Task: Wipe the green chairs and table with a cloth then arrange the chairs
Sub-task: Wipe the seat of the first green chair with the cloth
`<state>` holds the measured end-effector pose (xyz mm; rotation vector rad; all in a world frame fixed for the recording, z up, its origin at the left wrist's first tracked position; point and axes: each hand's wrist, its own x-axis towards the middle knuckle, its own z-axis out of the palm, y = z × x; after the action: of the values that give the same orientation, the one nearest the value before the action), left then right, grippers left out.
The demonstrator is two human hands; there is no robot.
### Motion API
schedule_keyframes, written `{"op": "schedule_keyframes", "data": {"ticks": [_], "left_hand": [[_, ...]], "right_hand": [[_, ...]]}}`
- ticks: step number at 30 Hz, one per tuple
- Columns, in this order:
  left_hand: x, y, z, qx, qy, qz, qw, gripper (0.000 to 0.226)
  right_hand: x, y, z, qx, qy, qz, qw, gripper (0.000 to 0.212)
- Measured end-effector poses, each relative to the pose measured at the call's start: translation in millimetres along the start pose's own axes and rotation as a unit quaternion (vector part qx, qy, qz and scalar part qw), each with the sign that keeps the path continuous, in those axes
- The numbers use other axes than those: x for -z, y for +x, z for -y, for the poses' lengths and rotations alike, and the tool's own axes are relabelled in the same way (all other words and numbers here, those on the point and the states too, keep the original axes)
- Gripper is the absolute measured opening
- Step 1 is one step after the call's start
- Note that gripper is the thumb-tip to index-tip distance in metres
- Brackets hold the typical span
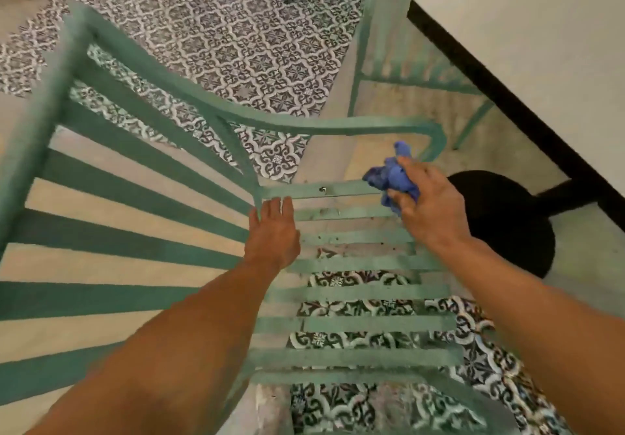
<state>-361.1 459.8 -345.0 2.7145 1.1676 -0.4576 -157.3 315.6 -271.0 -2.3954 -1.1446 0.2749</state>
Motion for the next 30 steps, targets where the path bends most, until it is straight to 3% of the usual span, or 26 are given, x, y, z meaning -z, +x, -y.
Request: {"op": "schedule_keyframes", "data": {"ticks": [6,10,15,18,20,25,27,30], "left_hand": [[-72,57,24,-0.003,0.028,0.032,0.999,0.070],[-100,82,38,-0.020,0.054,0.024,0.998,0.055],[-125,100,42,-0.031,0.027,-0.025,0.999,0.042],[-135,101,44,-0.040,0.015,-0.076,0.996,0.040],[-136,101,44,-0.043,0.007,-0.085,0.995,0.038],[-138,102,44,-0.051,0.029,-0.078,0.995,0.048],[-139,103,45,-0.053,0.024,-0.079,0.995,0.048],[-138,104,45,-0.046,0.014,-0.089,0.995,0.042]], "right_hand": [[-75,37,-34,-0.018,-0.003,0.019,1.000,0.060],[-116,54,-55,-0.048,0.000,-0.010,0.999,0.065],[-177,65,-95,-0.114,-0.057,0.015,0.992,0.072],[-213,62,-82,-0.129,-0.101,0.002,0.987,0.066],[-236,60,-50,-0.096,-0.117,0.023,0.988,0.063],[-296,71,57,0.088,-0.098,0.139,0.982,0.059],[-294,79,57,0.118,-0.110,0.165,0.973,0.055],[-261,68,-2,0.176,-0.115,0.109,0.971,0.052]]}}
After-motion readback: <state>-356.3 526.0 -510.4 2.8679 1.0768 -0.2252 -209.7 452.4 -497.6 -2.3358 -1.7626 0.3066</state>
